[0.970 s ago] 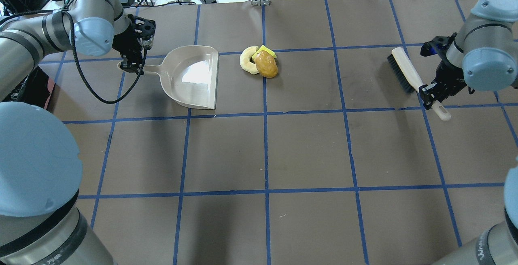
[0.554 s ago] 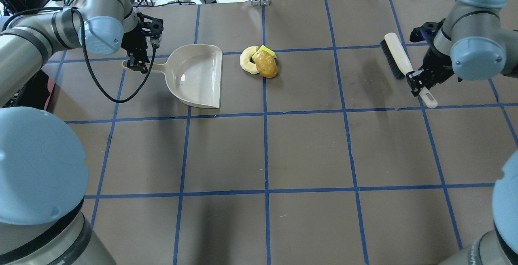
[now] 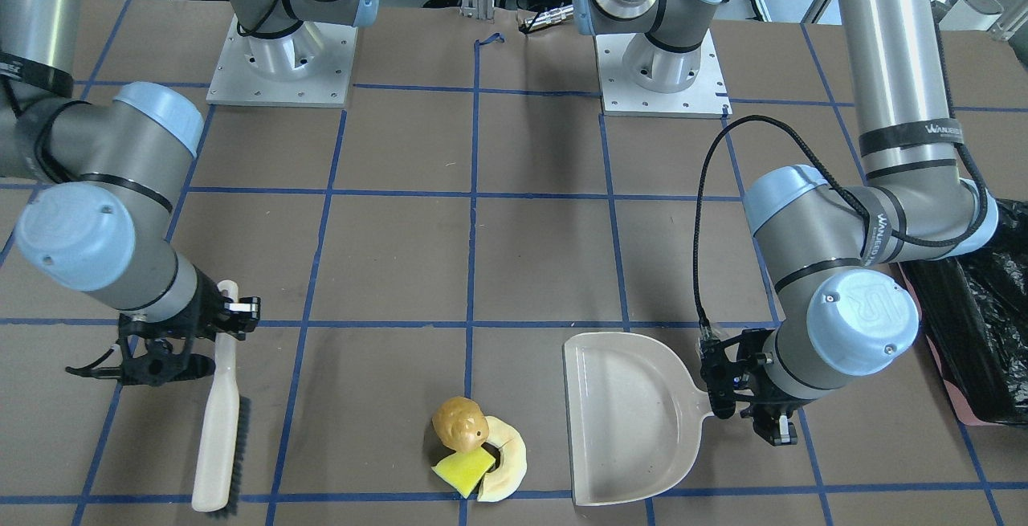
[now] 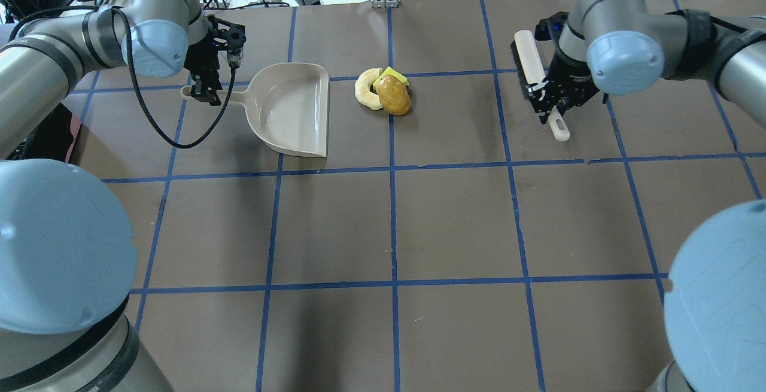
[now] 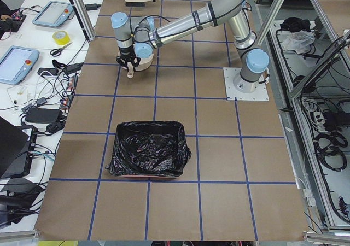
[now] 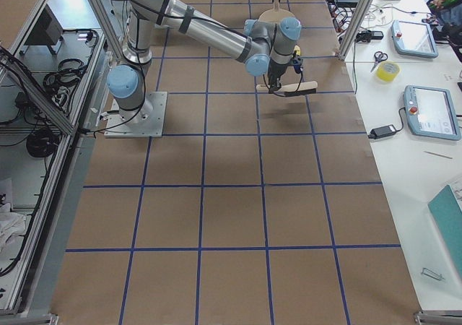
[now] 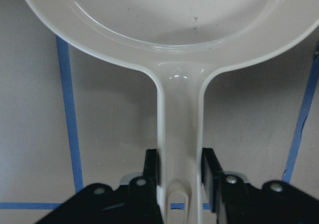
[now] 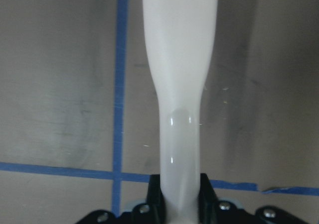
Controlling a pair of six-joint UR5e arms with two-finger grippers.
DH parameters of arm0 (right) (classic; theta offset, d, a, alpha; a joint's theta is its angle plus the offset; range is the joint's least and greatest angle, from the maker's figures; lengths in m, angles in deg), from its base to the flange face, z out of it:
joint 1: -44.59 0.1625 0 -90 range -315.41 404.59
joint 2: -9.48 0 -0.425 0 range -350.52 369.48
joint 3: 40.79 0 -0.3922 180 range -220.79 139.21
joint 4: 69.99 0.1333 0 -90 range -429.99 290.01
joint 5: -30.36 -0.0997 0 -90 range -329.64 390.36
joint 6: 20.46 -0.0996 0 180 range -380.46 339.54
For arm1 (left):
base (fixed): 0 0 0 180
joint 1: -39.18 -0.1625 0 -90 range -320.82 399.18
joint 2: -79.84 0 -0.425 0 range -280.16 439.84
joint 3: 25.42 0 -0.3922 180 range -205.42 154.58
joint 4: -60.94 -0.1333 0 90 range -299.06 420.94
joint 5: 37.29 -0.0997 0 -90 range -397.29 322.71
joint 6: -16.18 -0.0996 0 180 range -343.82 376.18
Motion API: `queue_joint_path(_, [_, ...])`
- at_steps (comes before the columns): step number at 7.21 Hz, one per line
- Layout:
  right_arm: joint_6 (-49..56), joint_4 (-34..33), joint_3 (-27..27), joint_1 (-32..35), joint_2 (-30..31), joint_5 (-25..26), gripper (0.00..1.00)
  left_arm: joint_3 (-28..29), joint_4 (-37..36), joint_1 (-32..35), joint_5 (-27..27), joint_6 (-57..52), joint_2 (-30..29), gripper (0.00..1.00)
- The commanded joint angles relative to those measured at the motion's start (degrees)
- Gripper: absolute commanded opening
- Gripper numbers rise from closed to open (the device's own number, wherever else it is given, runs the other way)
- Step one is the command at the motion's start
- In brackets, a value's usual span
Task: Sweep and dump trash into bin
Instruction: 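Carry the brush with the right gripper toward the trash beside the dustpan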
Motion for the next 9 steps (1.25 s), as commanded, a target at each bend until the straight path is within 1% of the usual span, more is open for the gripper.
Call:
queue_joint_path(1, [-10.12,7.69,8.09,6.79,-4.13,-1.06,0.00,0.93,0.88,1.41,-0.54,4.63,-0.15,0.19])
queue_joint_path(2, [-14.07,7.72,9.60,9.25,-5.72,-2.46,0.00,1.02,0.98,1.51,-1.32,4.49,-0.24,0.19])
queue_joint_path(4, [-17.26,7.72,12.50,11.82,-8.01,-2.99,0.00,1.02,0.98,1.51,-1.25,4.57,-0.24,0.19])
queue_joint_path(8, [-17.71,6.84,14.88,14.90,-11.44,-3.35,0.00,0.93,1.07,1.51,-1.24,4.57,-0.33,0.17])
queue_joint_path(9, [-19.71,6.84,15.84,15.86,-12.14,-3.44,0.00,0.93,1.15,1.51,-1.24,4.57,-0.33,0.17])
